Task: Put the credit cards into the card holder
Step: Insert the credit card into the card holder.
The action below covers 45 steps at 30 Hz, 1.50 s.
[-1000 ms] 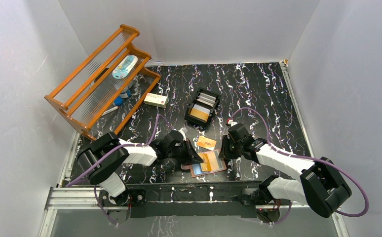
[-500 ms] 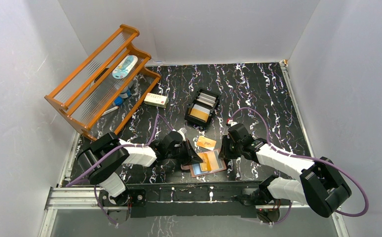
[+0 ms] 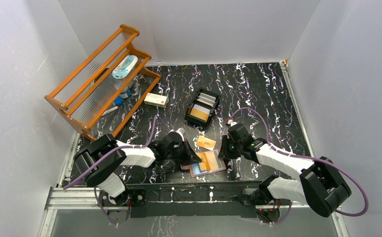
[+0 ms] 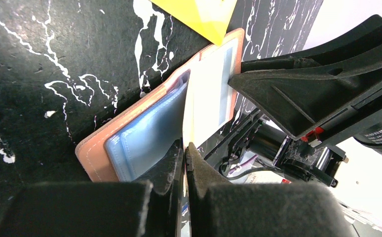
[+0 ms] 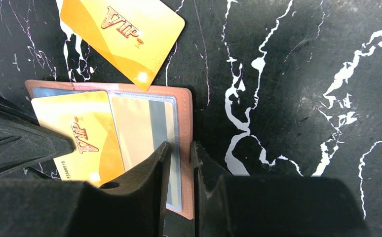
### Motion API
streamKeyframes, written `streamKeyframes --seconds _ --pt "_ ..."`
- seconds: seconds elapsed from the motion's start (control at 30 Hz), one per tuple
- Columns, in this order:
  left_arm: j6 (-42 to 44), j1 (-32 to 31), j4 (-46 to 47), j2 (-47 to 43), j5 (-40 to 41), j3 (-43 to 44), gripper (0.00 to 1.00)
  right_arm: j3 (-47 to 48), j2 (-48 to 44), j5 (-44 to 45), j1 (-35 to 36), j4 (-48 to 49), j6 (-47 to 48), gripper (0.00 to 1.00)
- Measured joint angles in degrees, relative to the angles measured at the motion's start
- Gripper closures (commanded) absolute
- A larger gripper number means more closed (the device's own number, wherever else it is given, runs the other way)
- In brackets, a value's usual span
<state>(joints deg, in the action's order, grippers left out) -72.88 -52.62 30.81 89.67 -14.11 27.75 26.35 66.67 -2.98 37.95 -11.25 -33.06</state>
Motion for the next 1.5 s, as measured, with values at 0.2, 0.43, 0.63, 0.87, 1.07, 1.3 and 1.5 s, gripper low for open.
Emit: streamKeyframes --seconds 0.2,0.43,0.63,0.87,1.07,1.3,1.5 --pt "-0.5 0.0 1.3 0.0 0.0 -0.3 1.0 0.0 0.1 -0.1 0.0 0.3 0.0 0.72" --pt "0.0 -0.1 2.7 1.5 -0.6 -0.3 1.0 0.0 0.2 -0.2 0.0 0.3 0.0 0.72" --pt "-0.3 -0.2 4.1 2.2 -0.9 -0.3 1.0 0.0 0.2 -0.2 0.0 0.4 0.0 0.72" --pt "-0.7 -0.4 4.2 2.2 -0.7 -0.3 1.0 0.0 0.2 -0.2 0.0 0.4 0.0 0.72" --pt "-1.9 -0.7 2.6 2.2 0.0 -0.2 1.0 0.0 0.2 -0.2 0.0 0.4 0.0 0.72" --pt "-2.4 -1.2 -1.0 2.2 0.4 1.6 1.0 0.0 0.2 -0.2 0.0 0.4 0.0 0.72" --pt "-2.6 -1.4 -2.5 2.2 0.5 2.3 1.0 0.0 0.2 -0.2 0.0 0.4 0.0 0.72"
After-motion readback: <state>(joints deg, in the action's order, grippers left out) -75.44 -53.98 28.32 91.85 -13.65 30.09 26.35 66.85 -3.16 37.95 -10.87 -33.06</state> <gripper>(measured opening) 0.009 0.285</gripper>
